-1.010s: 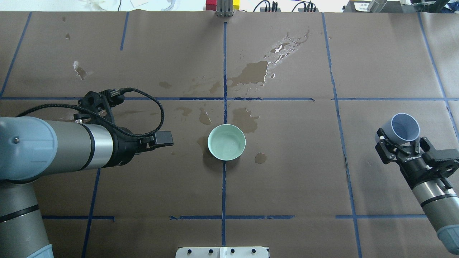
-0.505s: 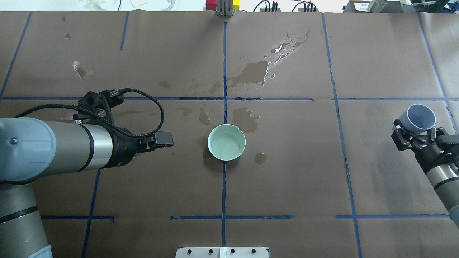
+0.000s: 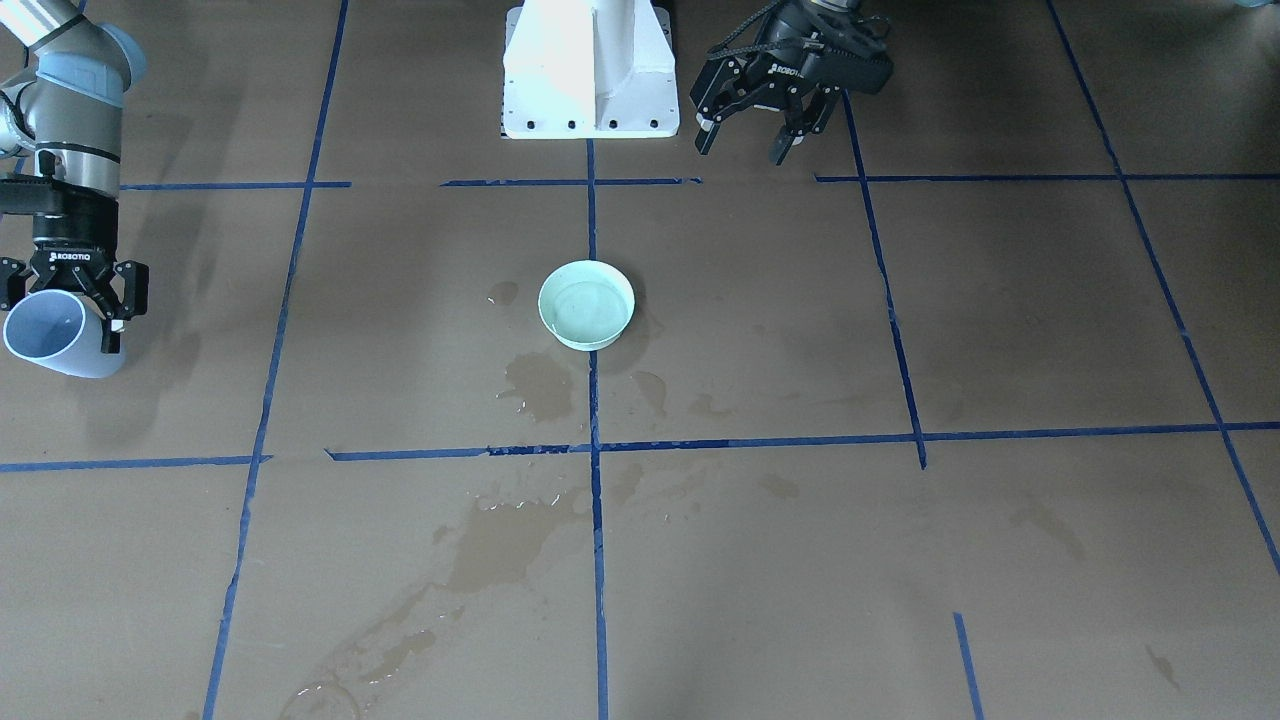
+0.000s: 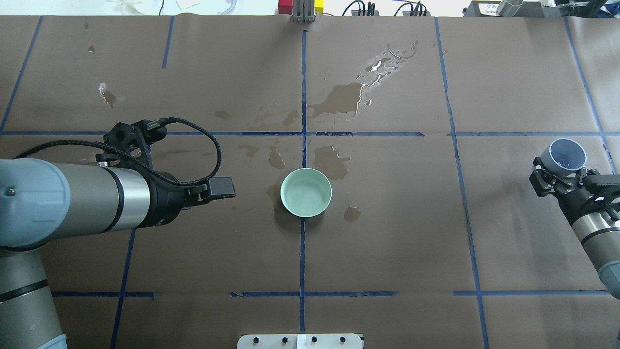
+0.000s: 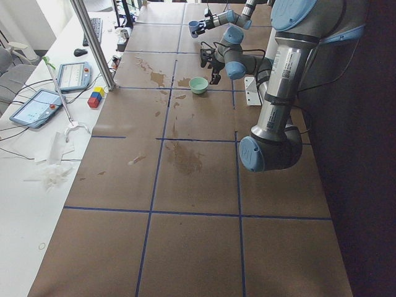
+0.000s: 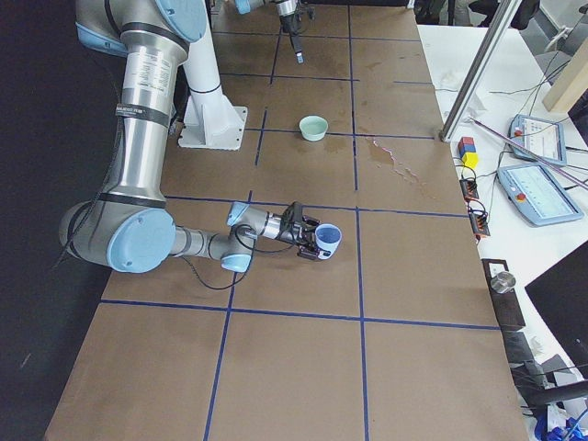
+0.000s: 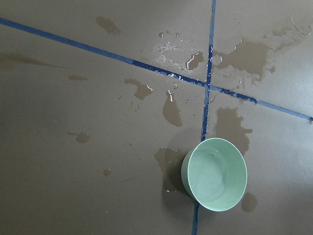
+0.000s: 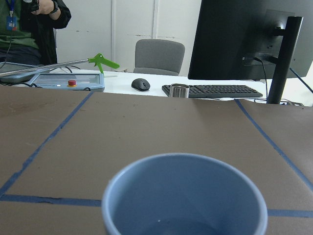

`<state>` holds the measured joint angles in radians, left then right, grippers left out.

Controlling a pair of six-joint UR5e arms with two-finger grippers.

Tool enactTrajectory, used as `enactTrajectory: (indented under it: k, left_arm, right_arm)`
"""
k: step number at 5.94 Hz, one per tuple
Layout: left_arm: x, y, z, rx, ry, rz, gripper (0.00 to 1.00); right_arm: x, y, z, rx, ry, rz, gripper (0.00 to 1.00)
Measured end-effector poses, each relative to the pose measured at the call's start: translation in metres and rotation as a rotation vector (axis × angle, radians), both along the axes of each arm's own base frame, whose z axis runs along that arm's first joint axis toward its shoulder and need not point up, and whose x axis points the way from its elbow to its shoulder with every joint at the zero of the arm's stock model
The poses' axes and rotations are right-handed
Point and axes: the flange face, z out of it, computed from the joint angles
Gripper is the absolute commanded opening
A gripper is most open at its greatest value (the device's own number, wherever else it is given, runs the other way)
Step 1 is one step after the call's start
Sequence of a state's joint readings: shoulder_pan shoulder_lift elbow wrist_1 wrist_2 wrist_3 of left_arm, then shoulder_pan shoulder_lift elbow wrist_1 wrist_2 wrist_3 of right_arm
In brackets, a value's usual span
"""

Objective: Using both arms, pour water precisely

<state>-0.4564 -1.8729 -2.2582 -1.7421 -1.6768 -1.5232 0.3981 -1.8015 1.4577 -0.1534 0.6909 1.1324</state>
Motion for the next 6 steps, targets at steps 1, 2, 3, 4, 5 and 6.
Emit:
enactTrajectory:
  k: [1, 2, 3, 4, 5, 6]
  left_arm:
    - [-0.001, 0.0, -0.001, 0.002, 0.002, 0.001, 1.0]
    - [-0.001, 0.001, -0.002, 0.004, 0.005, 0.002, 1.0]
    - [-0.002, 0.001, -0.004, 0.006, 0.007, 0.002, 1.0]
    - [-0.003, 0.002, -0.005, 0.008, 0.011, 0.003, 1.0]
    - [-0.004, 0.003, -0.007, 0.009, 0.015, 0.002, 1.0]
    - [-0.006, 0.004, -0.008, 0.01, 0.018, 0.002, 1.0]
  right_arm:
    - [0.005, 0.0, 0.008, 0.007, -0.011, 0.009, 0.17]
    - [0.009, -0.001, 0.013, 0.011, -0.013, 0.02, 0.19]
    - [0.012, -0.002, 0.018, 0.012, -0.012, 0.029, 0.19]
    - [0.009, -0.004, 0.017, 0.018, -0.015, 0.039, 0.19]
    - [0.004, -0.007, 0.015, 0.024, -0.019, 0.046, 0.19]
    - [-0.003, -0.011, 0.013, 0.03, -0.025, 0.053, 0.2]
